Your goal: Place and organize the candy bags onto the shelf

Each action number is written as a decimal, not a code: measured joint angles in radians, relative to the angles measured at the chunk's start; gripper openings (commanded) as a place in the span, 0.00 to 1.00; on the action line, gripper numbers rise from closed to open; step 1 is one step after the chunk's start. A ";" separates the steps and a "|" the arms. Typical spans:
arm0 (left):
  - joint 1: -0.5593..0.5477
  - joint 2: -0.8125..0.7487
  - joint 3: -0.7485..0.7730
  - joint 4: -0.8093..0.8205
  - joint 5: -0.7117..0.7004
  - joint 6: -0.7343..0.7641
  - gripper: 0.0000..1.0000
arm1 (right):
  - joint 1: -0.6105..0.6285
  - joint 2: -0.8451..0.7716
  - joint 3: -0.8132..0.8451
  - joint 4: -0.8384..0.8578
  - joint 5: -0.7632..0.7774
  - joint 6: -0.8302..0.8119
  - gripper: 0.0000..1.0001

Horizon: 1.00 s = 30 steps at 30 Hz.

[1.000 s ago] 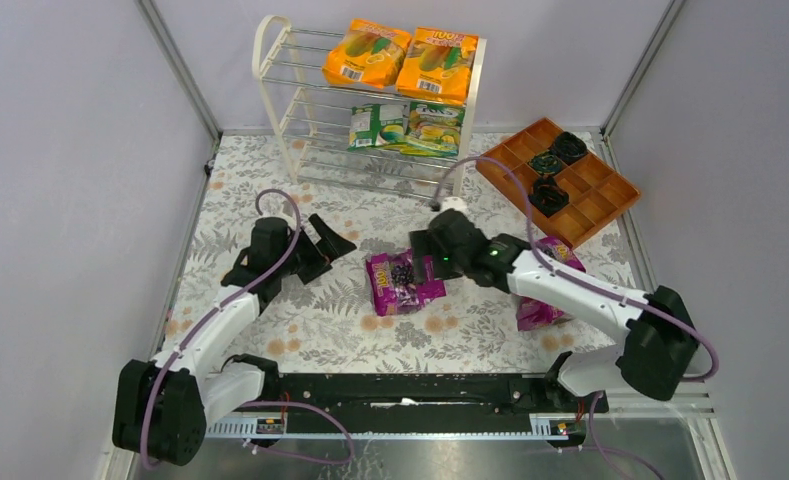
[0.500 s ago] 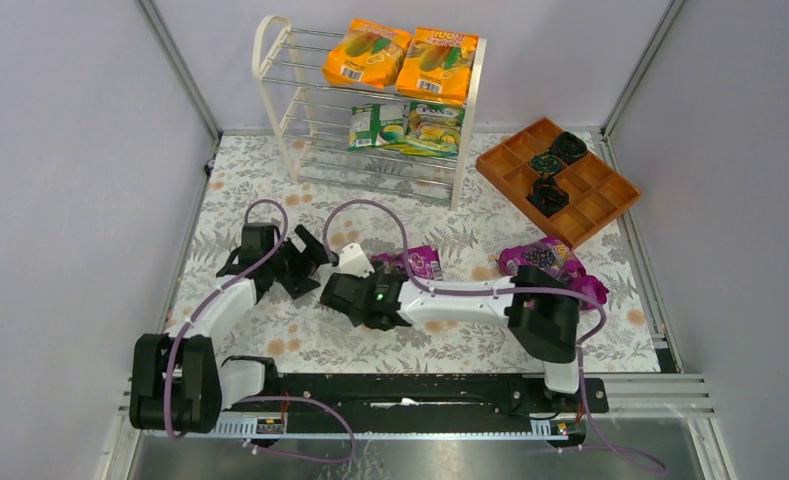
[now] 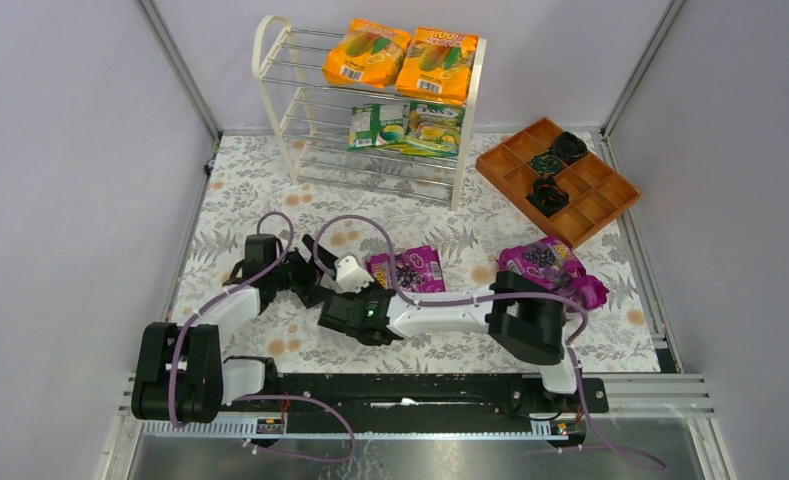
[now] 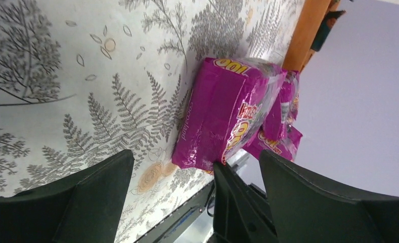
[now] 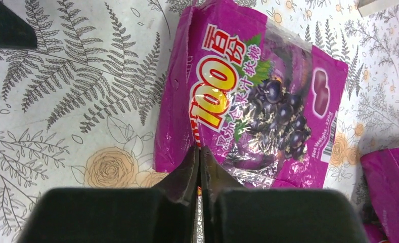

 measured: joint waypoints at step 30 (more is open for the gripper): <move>-0.348 0.285 -0.130 0.745 0.093 -0.381 0.99 | -0.093 -0.492 -0.490 0.531 -0.415 -0.240 0.00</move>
